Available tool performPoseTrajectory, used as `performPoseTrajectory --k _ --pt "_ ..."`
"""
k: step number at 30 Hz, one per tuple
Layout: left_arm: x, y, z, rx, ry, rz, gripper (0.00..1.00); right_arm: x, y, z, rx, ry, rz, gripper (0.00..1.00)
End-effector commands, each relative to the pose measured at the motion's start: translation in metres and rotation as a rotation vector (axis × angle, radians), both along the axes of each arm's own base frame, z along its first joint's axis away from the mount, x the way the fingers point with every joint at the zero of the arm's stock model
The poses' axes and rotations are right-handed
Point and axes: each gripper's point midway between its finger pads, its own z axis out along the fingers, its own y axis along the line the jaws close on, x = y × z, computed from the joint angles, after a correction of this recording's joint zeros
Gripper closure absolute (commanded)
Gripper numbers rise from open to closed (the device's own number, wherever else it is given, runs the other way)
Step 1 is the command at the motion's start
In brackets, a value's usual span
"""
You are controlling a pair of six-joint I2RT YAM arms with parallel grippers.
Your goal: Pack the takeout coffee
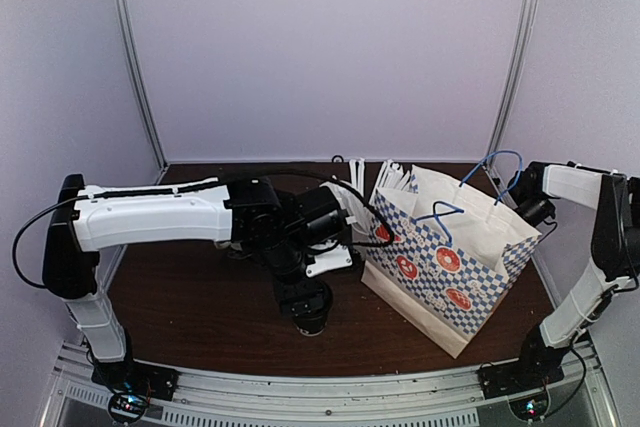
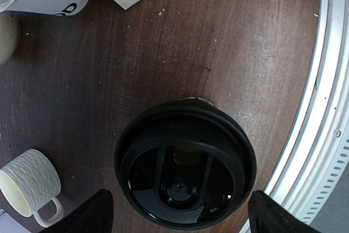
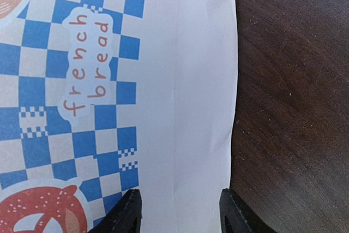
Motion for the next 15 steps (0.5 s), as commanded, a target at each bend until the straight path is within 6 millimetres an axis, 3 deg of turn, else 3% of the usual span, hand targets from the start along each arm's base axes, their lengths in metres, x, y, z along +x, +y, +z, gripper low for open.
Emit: performPoseTrajectory --k 1,15 --pt "0.0015 -0.0050 -0.0105 0.000 0.016 -0.017 0.11 -0.0009 0.0015 -0.0004 0.011 0.001 0.006 0.47" --pt "-0.0011 -0.0123 -0.0103 -0.015 0.041 -0.037 0.21 -0.0034 0.0023 -0.0018 0.005 -0.007 0.017 0.47"
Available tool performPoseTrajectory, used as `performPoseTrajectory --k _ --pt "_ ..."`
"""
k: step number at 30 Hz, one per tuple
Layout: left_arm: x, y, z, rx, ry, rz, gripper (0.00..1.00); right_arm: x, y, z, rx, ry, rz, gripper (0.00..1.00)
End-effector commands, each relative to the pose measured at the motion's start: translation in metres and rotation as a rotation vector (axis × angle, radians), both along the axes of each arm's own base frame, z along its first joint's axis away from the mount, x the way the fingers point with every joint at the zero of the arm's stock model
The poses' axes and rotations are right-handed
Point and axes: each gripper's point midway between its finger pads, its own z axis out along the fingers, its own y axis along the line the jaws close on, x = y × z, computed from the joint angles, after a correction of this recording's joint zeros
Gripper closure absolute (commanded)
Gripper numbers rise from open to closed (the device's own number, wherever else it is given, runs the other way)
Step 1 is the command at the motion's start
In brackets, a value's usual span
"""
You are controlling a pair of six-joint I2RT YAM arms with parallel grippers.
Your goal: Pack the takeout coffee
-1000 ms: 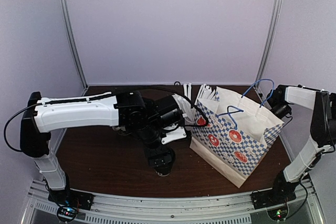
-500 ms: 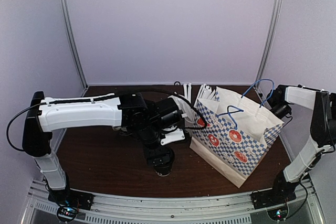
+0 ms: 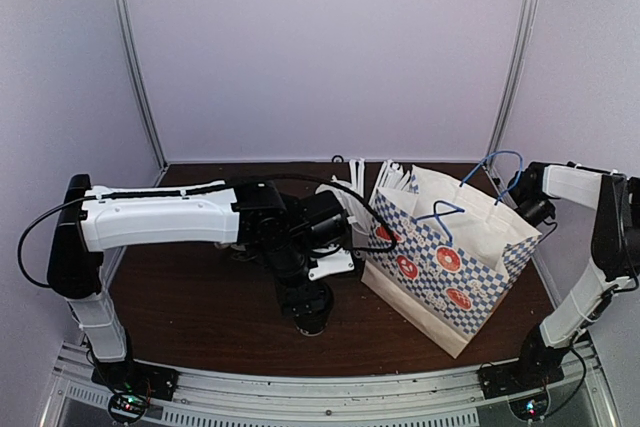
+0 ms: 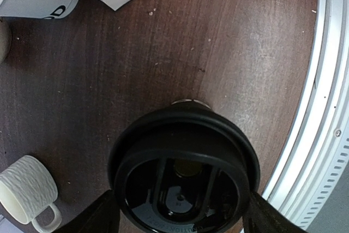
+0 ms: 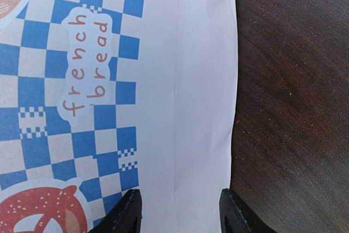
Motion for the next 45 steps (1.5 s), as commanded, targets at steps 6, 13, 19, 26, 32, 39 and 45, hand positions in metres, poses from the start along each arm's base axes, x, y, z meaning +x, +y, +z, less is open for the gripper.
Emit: performPoseTrajectory --k 6,13,19,26,32,39,45 --pt "-0.002 -0.010 0.006 -0.038 0.032 -0.020 0.27 -0.008 0.008 -0.001 0.015 -0.014 0.049 0.47" --pt "-0.014 -0.014 0.053 -0.162 0.065 -0.015 0.31 -0.010 0.019 0.003 0.061 -0.015 0.133 0.47" --pt "-0.014 -0.004 0.100 -0.232 0.017 0.007 0.31 0.008 -0.014 0.039 0.019 -0.007 -0.007 0.47" --pt "-0.004 0.008 0.132 -0.267 -0.075 0.021 0.31 0.012 -0.050 0.140 -0.086 -0.225 -0.222 0.40" --pt "-0.002 0.014 0.153 -0.299 -0.115 0.021 0.31 -0.014 -0.044 0.195 -0.104 -0.419 -0.296 0.33" --pt "0.002 0.020 0.174 -0.323 -0.171 0.017 0.31 -0.048 -0.023 0.250 -0.025 -0.470 -0.283 0.30" --pt "0.002 0.019 0.183 -0.363 -0.184 0.016 0.31 -0.071 -0.008 0.245 0.023 -0.438 -0.196 0.17"
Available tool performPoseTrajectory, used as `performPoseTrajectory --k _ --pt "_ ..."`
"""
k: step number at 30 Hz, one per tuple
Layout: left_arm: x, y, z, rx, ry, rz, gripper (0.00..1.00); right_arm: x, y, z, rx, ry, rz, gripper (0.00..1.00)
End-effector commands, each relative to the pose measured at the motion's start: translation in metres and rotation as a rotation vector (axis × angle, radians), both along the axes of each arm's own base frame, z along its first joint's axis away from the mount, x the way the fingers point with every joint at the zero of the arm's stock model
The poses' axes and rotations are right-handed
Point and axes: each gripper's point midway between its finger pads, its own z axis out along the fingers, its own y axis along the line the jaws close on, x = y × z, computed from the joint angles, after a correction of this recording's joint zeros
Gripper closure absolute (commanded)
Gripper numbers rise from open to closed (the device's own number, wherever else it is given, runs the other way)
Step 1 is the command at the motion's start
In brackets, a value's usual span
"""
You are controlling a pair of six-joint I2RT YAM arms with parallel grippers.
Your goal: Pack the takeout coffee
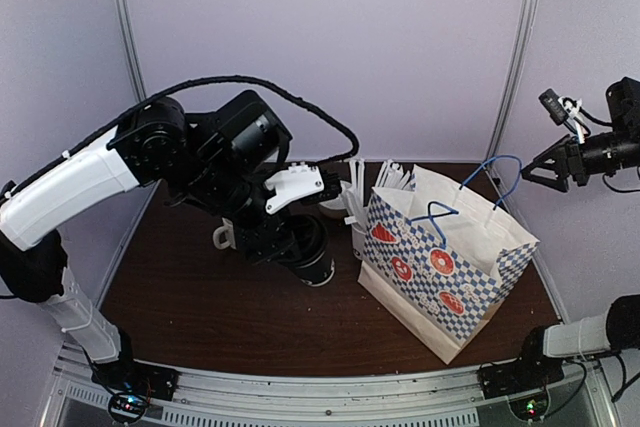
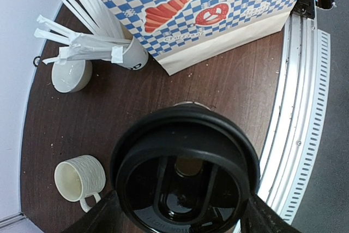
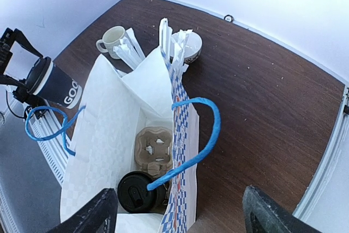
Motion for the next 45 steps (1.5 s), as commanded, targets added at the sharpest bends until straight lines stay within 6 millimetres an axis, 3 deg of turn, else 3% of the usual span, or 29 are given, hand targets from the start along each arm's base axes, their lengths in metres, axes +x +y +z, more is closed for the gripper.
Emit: performPoseTrajectory --k 1,3,9,16,22,25,29,38,41,45 --pt "0.002 0.002 0.025 -0.075 -0.044 -0.002 0.31 -0.038 0.020 -0.025 0.063 0.191 0.079 0.17" --pt "0.003 0.002 0.031 -0.092 -0.053 0.003 0.31 -0.040 0.026 -0.040 0.051 0.240 0.117 0.17" --pt "0.008 0.005 0.057 -0.125 -0.102 0.018 0.31 -0.019 0.034 -0.078 -0.075 0.268 0.143 0.24" --pt "0.015 0.003 0.077 -0.142 -0.148 0.029 0.31 0.014 0.039 -0.083 -0.104 0.228 0.083 0.50" --pt "0.020 0.002 0.090 -0.163 -0.184 0.034 0.30 0.028 0.039 -0.092 -0.138 0.230 0.080 0.72" --pt "0.023 0.002 0.101 -0.182 -0.214 0.036 0.30 0.025 0.047 -0.095 -0.136 0.247 0.117 0.80" --pt "0.024 0.003 0.119 -0.223 -0.249 0.037 0.30 0.009 0.058 -0.088 -0.138 0.213 0.183 1.00" --pt "0.018 0.006 0.164 -0.364 -0.288 0.019 0.31 -0.037 0.075 -0.046 -0.105 0.099 0.340 1.00" --pt "0.007 -0.004 0.173 -0.429 -0.257 -0.041 0.32 -0.041 0.083 -0.040 -0.077 0.062 0.364 1.00" --pt "-0.007 -0.022 0.181 -0.492 -0.216 -0.110 0.34 -0.030 0.083 -0.044 -0.112 0.032 0.355 1.00"
